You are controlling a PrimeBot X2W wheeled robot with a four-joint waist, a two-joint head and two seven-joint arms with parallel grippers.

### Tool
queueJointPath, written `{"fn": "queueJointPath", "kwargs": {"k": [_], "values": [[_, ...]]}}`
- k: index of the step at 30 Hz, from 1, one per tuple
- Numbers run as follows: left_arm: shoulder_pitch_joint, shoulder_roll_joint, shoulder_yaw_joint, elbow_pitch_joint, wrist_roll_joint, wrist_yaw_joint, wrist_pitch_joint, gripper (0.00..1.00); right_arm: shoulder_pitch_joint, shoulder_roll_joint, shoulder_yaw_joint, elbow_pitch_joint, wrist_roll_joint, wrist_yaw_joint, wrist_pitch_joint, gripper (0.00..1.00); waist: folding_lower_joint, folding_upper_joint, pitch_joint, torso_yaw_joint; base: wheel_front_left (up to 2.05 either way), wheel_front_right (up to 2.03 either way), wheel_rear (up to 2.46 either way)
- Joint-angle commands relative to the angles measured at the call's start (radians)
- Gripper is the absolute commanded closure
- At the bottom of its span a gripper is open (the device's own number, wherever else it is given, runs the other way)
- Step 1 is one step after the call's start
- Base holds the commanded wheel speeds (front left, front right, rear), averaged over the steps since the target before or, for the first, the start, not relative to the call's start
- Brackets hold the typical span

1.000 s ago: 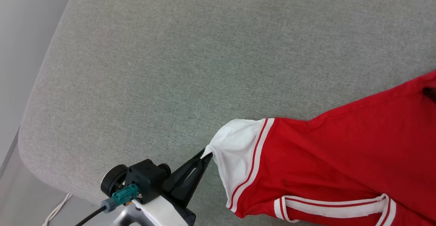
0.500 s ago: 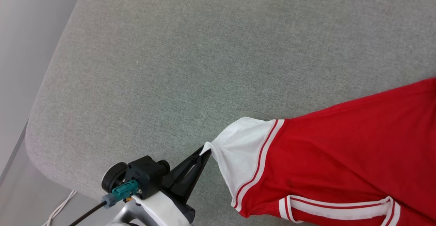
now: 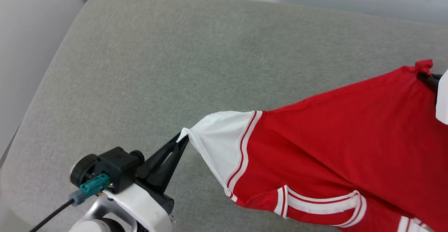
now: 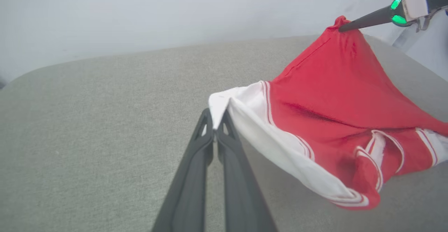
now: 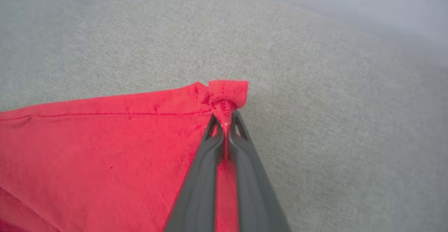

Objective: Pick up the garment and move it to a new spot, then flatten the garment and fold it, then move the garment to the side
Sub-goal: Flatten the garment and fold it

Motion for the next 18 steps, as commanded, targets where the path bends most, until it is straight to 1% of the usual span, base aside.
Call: {"fn": "queueJointPath", "kwargs": {"k": [1,4,8,13,18], "values": [[-0.011,0.017,0.018,-0.018,-0.005,0.012,0.001,1.00,-0.008,-0.007,0.002,-0.020,0.025,0.000,-0.013,1.00,-0.0001,0.0000,-0.087,-0.081,0.00,0.00,0.00],[-0.024,0.035,0.054,-0.053,-0.001,0.024,-0.017,1.00,0.003,-0.013,-0.003,-0.074,0.074,0.000,-0.028,1.00,-0.0001,0.0000,-0.129,-0.126,0.00,0.00,0.00],[-0.032,0.067,0.098,-0.086,-0.007,0.030,-0.031,1.00,0.018,-0.015,-0.018,-0.163,0.123,0.000,-0.044,1.00,-0.0001,0.0000,-0.171,-0.181,0.00,0.00,0.00],[-0.061,0.118,0.166,-0.123,-0.013,0.040,-0.030,1.00,0.035,0.011,-0.070,-0.279,0.168,0.000,-0.057,1.00,-0.0001,0.0000,-0.211,-0.241,0.00,0.00,0.00],[-0.119,0.160,0.253,-0.163,-0.037,0.049,-0.021,1.00,0.025,0.041,-0.114,-0.383,0.177,0.000,-0.079,1.00,-0.0001,0.0000,-0.231,-0.295,0.00,0.00,0.00]]}}
